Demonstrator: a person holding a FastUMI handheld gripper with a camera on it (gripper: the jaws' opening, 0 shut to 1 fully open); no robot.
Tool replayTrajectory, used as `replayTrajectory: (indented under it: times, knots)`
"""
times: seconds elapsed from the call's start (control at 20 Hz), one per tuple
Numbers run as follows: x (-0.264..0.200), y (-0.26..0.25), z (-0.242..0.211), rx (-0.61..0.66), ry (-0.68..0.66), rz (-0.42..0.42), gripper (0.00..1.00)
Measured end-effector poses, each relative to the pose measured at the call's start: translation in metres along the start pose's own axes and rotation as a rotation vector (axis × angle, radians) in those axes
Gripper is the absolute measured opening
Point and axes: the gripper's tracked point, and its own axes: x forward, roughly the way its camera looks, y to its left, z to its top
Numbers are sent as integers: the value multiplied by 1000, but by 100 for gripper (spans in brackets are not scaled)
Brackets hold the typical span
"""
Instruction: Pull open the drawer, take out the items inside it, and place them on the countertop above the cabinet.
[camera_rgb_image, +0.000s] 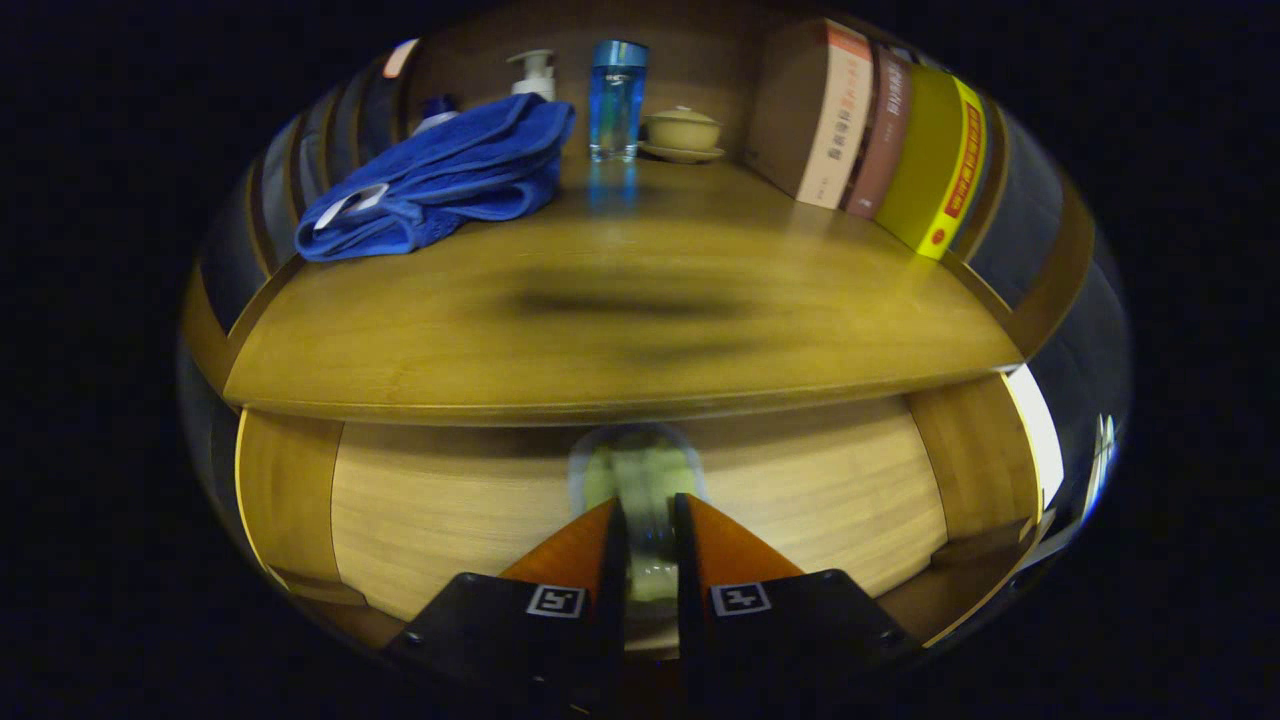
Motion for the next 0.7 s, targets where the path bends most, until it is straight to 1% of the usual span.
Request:
replayTrajectory:
  times: [0.05,0.1,0.2,0.4,0.7]
  knots:
    - [-1,3,1,-15,-6,5,26]
    - [-1,8,3,-19,-16,21,26]
    - [-7,10,4,-13,-33,21,26]
    - [-33,0,17,6,-102,-14,26]
    - [-90,-18,38,25,-211,-86,26]
